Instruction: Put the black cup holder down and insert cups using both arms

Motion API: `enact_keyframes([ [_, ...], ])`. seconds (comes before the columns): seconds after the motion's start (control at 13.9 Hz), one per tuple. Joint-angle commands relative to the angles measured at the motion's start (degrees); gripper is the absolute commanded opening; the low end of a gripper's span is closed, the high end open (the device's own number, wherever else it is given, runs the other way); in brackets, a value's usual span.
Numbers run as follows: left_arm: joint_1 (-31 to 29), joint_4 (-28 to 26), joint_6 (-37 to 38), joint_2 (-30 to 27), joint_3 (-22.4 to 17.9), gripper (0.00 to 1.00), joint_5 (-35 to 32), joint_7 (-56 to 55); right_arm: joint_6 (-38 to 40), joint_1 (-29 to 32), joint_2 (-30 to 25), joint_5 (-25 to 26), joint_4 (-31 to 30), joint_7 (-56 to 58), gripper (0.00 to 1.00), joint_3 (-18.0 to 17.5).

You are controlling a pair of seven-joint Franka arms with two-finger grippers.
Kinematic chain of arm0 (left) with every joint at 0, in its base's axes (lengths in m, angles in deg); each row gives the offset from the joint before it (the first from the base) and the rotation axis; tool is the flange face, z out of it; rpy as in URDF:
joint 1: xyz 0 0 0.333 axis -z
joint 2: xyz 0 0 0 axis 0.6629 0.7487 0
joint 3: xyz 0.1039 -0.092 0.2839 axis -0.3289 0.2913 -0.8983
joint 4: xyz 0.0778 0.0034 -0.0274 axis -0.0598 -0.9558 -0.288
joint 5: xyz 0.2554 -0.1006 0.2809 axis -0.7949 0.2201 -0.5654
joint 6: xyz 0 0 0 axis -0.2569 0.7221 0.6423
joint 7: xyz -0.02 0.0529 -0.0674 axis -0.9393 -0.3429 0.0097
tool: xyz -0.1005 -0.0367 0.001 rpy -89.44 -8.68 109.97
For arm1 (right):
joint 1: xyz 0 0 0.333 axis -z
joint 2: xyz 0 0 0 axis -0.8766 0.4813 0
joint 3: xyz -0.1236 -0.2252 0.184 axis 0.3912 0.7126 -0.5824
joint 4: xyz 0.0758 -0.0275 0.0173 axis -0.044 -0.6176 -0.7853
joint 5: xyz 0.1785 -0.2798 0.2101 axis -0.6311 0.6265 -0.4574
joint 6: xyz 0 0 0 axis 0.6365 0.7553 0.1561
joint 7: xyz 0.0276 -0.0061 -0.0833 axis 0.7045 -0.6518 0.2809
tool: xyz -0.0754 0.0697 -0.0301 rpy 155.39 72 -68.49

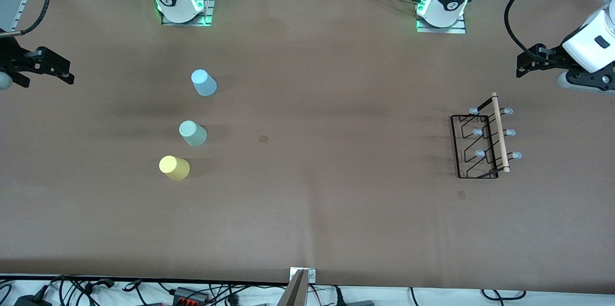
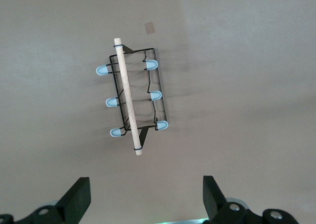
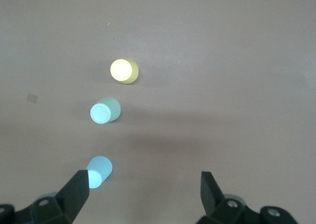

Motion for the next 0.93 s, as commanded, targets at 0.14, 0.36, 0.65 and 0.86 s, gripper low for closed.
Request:
enact_keyframes([
  [0.14,0.26,-0.18,0.03,-0.41,-0.43,1.00,0.24,0.59,0.75,-0.21,1.01,-1.15,1.05,0.08,1.00,0.45],
  [0.36,0.26,-0.18,0.03,-0.41,-0.43,1.00,0.33,0.68,0.40,-0.12,1.36,-1.15,1.05,0.34,1.00,0.45],
  [0.65,0.26,-0.18,0.03,-0.33,-0.43,1.00,0.32,0.68,1.10,0.06,1.10,-1.15,0.88,0.52,1.00,0.54],
  [0.86,0.17,-0.10,0.12,-0.24,-0.69,1.00,0.50,1.20,0.84,-0.47,1.10,-0.36,-2.10,0.44,1.00,0.27],
])
